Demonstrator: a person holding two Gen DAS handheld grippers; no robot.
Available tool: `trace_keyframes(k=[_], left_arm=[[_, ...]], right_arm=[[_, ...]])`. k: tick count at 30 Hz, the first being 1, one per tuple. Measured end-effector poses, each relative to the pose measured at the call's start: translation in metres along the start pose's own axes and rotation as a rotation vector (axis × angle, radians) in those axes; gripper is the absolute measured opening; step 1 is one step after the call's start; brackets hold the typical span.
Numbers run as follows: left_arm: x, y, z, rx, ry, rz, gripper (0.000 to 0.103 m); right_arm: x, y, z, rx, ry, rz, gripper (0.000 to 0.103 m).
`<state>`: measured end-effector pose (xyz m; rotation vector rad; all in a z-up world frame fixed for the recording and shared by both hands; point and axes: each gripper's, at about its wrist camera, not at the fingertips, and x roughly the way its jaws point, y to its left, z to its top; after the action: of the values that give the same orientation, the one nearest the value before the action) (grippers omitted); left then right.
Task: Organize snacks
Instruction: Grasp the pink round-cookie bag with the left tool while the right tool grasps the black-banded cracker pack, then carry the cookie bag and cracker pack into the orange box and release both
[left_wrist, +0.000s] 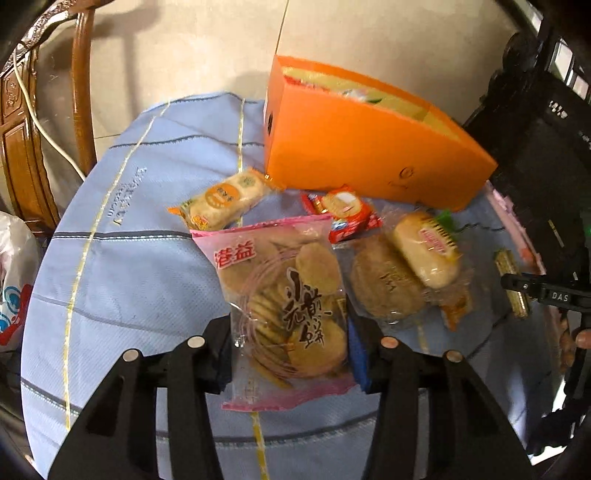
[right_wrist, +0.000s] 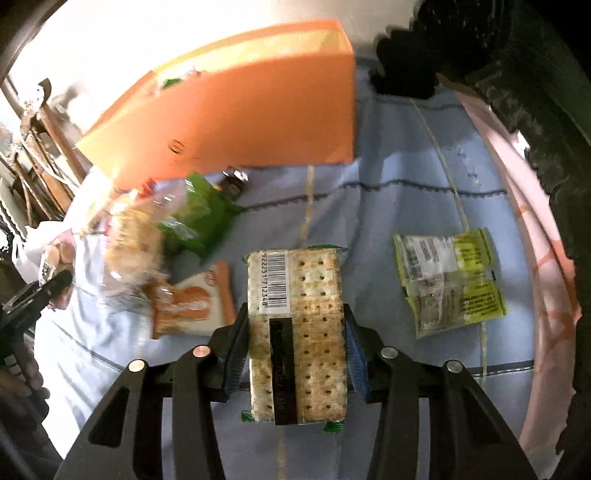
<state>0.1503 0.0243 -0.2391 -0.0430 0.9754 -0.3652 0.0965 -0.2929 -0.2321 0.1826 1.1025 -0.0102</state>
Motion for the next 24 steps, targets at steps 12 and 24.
trace_keyframes(k=[12, 24], left_arm=[[-0.077, -0.037, 0.041, 0.061, -0.163, -0.073, 0.047], [-0.114, -0.099, 0.152, 0.171, -0.295, -0.12, 0.047]], right_arm=[[-0.098, 0.04, 0.032, -0.055, -0.212, 0.082, 0.047], [-0.185, 0.057, 0.127, -0.066, -0.391, 0.097, 0.047]])
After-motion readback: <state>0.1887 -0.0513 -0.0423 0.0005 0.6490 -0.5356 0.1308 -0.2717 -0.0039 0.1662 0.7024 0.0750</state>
